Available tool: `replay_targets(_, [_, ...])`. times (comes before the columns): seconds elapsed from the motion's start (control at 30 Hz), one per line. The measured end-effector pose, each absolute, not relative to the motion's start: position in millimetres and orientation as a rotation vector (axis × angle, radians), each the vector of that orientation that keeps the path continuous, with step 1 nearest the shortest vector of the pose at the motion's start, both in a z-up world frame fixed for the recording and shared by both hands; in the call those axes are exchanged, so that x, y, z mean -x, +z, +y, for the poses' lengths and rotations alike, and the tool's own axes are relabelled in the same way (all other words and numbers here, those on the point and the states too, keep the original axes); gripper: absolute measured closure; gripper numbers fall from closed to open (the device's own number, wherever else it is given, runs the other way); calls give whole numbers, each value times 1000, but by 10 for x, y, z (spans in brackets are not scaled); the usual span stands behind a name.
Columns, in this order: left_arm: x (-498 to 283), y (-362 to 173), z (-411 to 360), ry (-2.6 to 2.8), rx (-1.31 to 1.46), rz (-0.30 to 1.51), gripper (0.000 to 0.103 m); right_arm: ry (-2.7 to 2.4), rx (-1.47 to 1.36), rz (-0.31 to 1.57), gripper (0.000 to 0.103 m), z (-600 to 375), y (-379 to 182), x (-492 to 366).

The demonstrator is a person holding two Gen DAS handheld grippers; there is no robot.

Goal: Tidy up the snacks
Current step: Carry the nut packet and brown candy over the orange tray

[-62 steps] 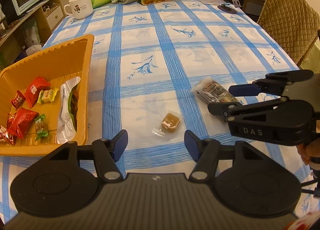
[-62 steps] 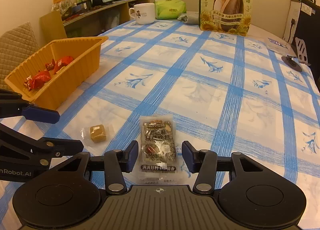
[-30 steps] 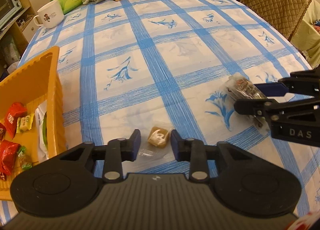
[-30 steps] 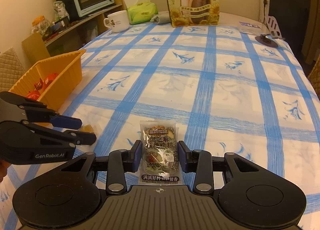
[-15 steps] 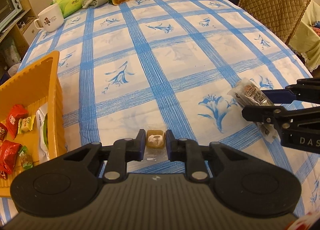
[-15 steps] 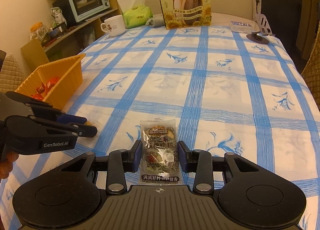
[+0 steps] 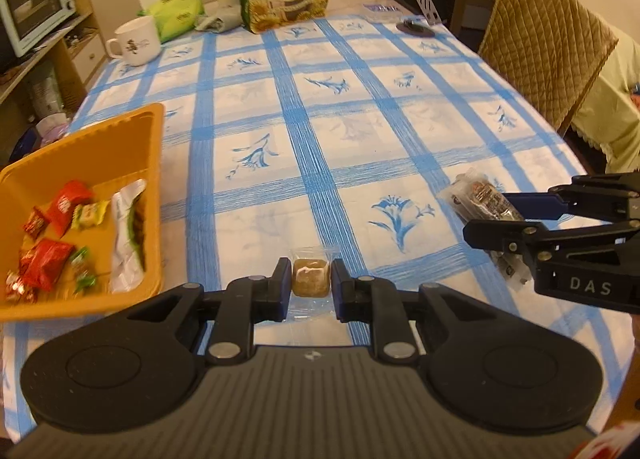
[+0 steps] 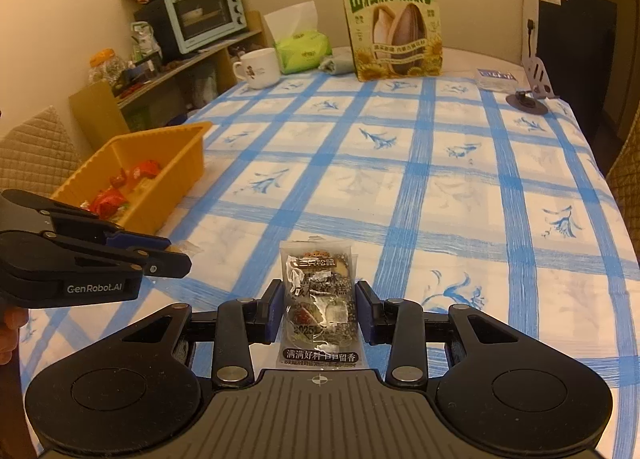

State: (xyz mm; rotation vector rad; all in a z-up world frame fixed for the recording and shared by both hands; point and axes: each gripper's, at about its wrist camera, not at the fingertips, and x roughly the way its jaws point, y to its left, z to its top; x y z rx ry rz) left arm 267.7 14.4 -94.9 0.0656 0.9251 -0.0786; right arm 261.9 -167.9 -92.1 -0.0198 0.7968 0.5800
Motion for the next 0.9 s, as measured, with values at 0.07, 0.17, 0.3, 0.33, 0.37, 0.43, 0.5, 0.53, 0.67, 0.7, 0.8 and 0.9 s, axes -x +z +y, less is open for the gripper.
replay_targets(0.07, [-2562, -863, 148, -65, -56, 911, 84, 599, 25, 788, 65, -1675, -853, -2540])
replay_targets(0.17, [-2373, -743, 163, -43, -38, 892, 84, 629, 32, 774, 65, -1663, -755, -2416])
replay_targets(0.3, [-2108, -594, 179, -16, -22, 865, 84, 670, 44, 761, 65, -1640, -642, -2244])
replay_targets(0.33, [-2039, -562, 182, -9, -18, 861, 84, 680, 47, 761, 65, -1632, -618, -2198])
replay_targets(0.37, [-1972, -534, 191, -1, -15, 858, 84, 692, 49, 760, 65, -1617, -598, -2154])
replay_targets(0.43, [-1852, -482, 220, 16, -8, 852, 84, 718, 51, 760, 65, -1582, -563, -2073])
replay_targets(0.5, [-1736, -428, 268, 33, 3, 845, 84, 743, 51, 764, 65, -1527, -536, -1996])
replay_targets(0.53, [-1684, -403, 302, 40, 9, 841, 84, 756, 51, 765, 65, -1491, -523, -1958])
replay_targets(0.67, [-1491, -298, 494, 71, 24, 824, 84, 803, 52, 774, 65, -1326, -477, -1832])
replay_targets(0.7, [-1457, -274, 555, 78, 26, 819, 84, 815, 51, 774, 65, -1273, -461, -1797])
replay_targets(0.8, [-1378, -203, 756, 94, 37, 804, 84, 838, 43, 775, 65, -1106, -416, -1728])
replay_targets(0.9, [-1325, -128, 991, 104, 43, 784, 84, 856, 35, 780, 65, -889, -376, -1692])
